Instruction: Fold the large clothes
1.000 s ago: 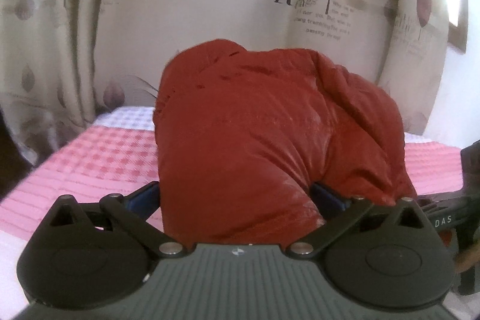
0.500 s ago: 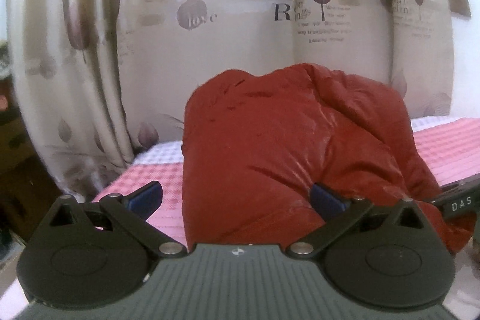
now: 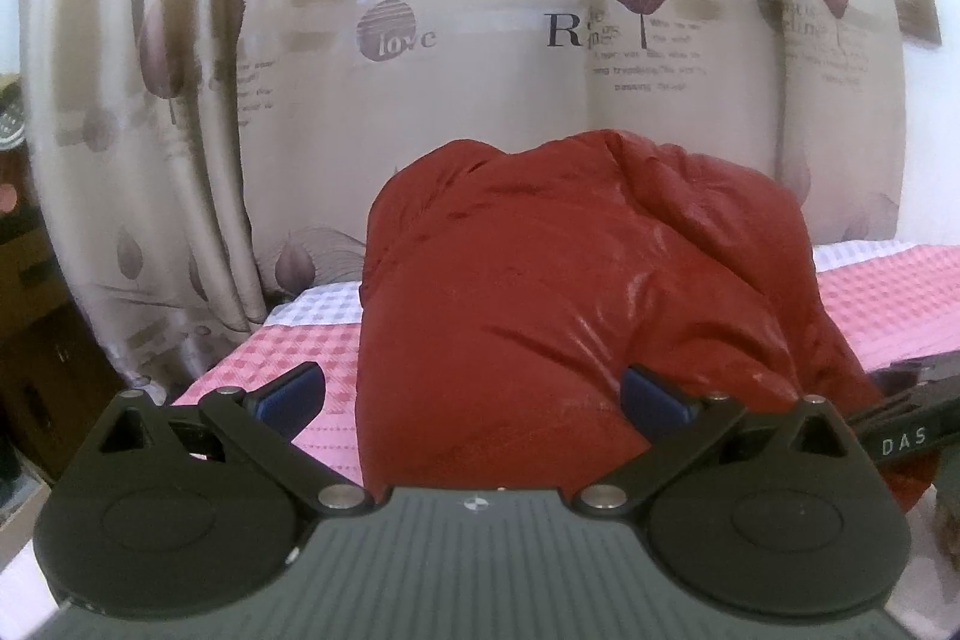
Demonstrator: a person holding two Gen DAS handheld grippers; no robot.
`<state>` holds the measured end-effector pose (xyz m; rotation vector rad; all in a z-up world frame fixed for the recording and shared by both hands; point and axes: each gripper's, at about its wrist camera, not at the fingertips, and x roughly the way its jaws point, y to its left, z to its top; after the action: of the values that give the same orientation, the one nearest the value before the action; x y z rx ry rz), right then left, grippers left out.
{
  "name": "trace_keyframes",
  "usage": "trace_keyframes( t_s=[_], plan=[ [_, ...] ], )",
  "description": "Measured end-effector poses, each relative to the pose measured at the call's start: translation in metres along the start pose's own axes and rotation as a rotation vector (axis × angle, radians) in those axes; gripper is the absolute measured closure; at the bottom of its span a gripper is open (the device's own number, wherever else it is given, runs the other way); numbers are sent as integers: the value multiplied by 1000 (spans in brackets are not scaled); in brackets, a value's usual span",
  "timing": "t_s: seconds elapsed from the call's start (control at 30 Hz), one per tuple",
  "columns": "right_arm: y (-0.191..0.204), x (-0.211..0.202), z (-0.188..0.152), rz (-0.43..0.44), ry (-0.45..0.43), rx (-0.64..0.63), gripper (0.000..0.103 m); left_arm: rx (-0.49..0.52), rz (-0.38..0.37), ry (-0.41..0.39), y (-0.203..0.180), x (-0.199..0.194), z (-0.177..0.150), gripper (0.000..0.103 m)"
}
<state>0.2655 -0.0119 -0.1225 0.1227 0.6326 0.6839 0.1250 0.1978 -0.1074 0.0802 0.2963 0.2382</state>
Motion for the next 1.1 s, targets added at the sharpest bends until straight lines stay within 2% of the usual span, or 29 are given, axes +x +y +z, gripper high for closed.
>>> trace_keyframes(
  t_s=[0.17, 0.23, 0.3, 0.4, 0.5, 0.6, 0.73, 1.0, 1.1],
  plan=[
    [5, -3, -1, -29, -22, -31, 0, 8, 0, -25, -2, -5, 0, 0],
    [8, -4, -2, -44, -33, -47, 0, -21, 6, -56, -1, -9, -1, 0],
    [10, -6, -3, -56, -44, -66, 0, -78, -14, -46, 4, -9, 0, 0],
    [12, -7, -3, -71, -54, -83, 0, -112, -42, -47, 9, -9, 2, 0],
    [17, -9, -5, -88, -66, -100, 0, -114, -31, -55, 9, -10, 3, 0],
    [21, -10, -6, -112, -82, -124, 0, -121, -64, -59, 9, -13, 3, 0],
    [29, -12, -9, -141, -102, -157, 0, -84, -35, -65, 1, -15, 2, 0],
    [28, -20, -7, -138, -111, -123, 0, -73, -31, -53, -5, -20, 4, 0],
    [34, -35, -4, -153, -158, -132, 0, -73, -30, -56, -6, -23, 5, 0]
  ],
)
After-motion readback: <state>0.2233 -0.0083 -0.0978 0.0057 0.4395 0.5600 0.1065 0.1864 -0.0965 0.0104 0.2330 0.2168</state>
